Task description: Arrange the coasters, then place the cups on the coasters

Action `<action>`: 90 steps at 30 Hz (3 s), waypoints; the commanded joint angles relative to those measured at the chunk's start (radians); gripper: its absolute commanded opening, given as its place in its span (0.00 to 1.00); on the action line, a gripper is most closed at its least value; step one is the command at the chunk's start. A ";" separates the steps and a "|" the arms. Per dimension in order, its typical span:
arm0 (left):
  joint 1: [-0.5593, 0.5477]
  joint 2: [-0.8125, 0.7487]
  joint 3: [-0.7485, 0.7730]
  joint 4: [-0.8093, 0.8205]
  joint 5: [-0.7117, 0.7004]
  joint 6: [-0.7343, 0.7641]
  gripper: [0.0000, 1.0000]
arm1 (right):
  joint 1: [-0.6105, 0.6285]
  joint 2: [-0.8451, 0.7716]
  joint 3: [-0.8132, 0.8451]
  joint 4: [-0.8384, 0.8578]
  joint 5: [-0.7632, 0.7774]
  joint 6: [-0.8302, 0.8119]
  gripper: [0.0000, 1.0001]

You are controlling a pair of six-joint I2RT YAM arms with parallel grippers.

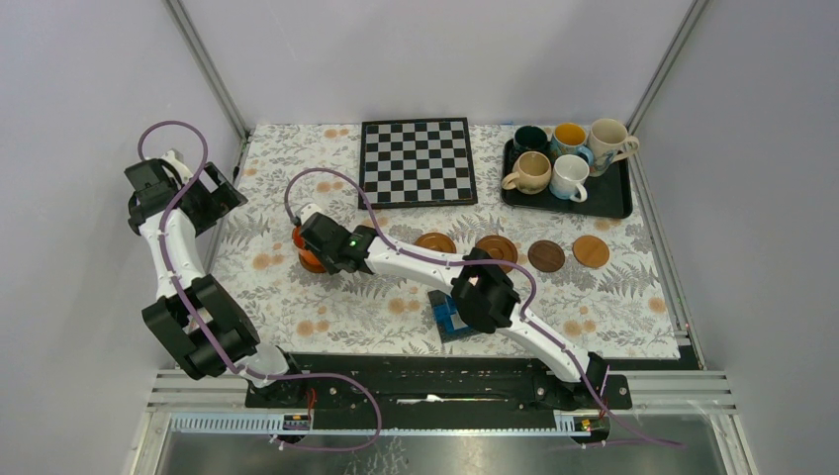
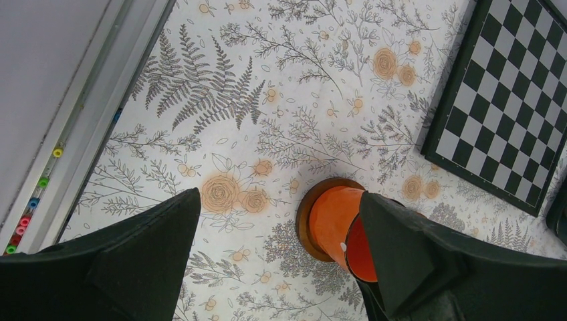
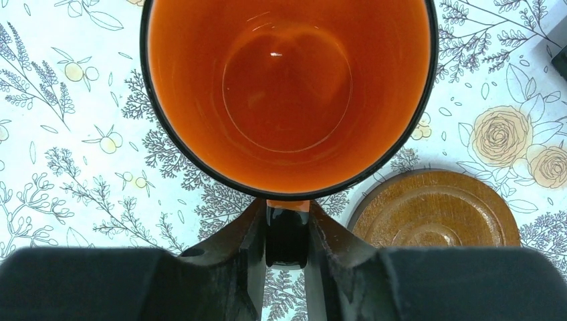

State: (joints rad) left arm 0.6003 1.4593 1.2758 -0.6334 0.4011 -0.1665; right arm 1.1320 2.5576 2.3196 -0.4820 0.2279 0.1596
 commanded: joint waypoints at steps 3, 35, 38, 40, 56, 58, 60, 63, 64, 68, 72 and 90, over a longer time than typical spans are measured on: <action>0.010 -0.028 -0.001 0.044 0.025 -0.007 0.99 | 0.009 -0.037 0.029 0.024 0.030 0.016 0.35; 0.016 -0.031 0.005 0.044 0.036 -0.010 0.99 | 0.022 -0.095 -0.008 0.011 -0.111 0.005 0.43; 0.016 -0.030 0.003 0.045 0.039 -0.011 0.99 | 0.022 -0.104 -0.008 0.013 -0.120 -0.003 0.44; 0.016 -0.030 0.002 0.046 0.041 -0.014 0.99 | 0.022 -0.110 -0.009 0.010 -0.102 -0.011 0.45; 0.005 -0.039 0.004 0.056 0.113 0.071 0.99 | -0.104 -0.370 -0.172 0.010 -0.309 -0.078 0.95; -0.011 -0.039 0.010 0.045 0.133 0.103 0.99 | -0.161 -0.409 -0.175 -0.018 -0.411 -0.087 0.99; -0.042 -0.039 0.018 0.031 0.130 0.139 0.99 | -0.232 -0.466 -0.214 -0.021 -0.486 -0.108 1.00; -0.105 -0.043 0.034 0.018 0.099 0.196 0.99 | -0.355 -0.599 -0.370 0.066 -0.560 -0.108 1.00; -0.124 -0.046 0.034 0.018 0.088 0.207 0.99 | -0.397 -0.673 -0.435 0.110 -0.581 -0.105 1.00; -0.173 -0.043 0.044 0.018 0.059 0.224 0.99 | -0.538 -0.811 -0.574 0.100 -0.564 -0.119 1.00; -0.184 -0.014 0.086 -0.006 0.057 0.249 0.99 | -0.735 -0.894 -0.630 -0.044 -0.588 -0.219 1.00; -0.185 0.099 0.173 -0.034 0.101 0.172 0.99 | -1.329 -0.724 -0.699 -0.275 -0.522 -0.662 0.94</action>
State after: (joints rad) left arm 0.4141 1.5612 1.4395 -0.7021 0.4751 0.0345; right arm -0.1776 1.7512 1.6032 -0.7849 -0.3462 -0.4175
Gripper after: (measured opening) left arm 0.989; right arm 0.956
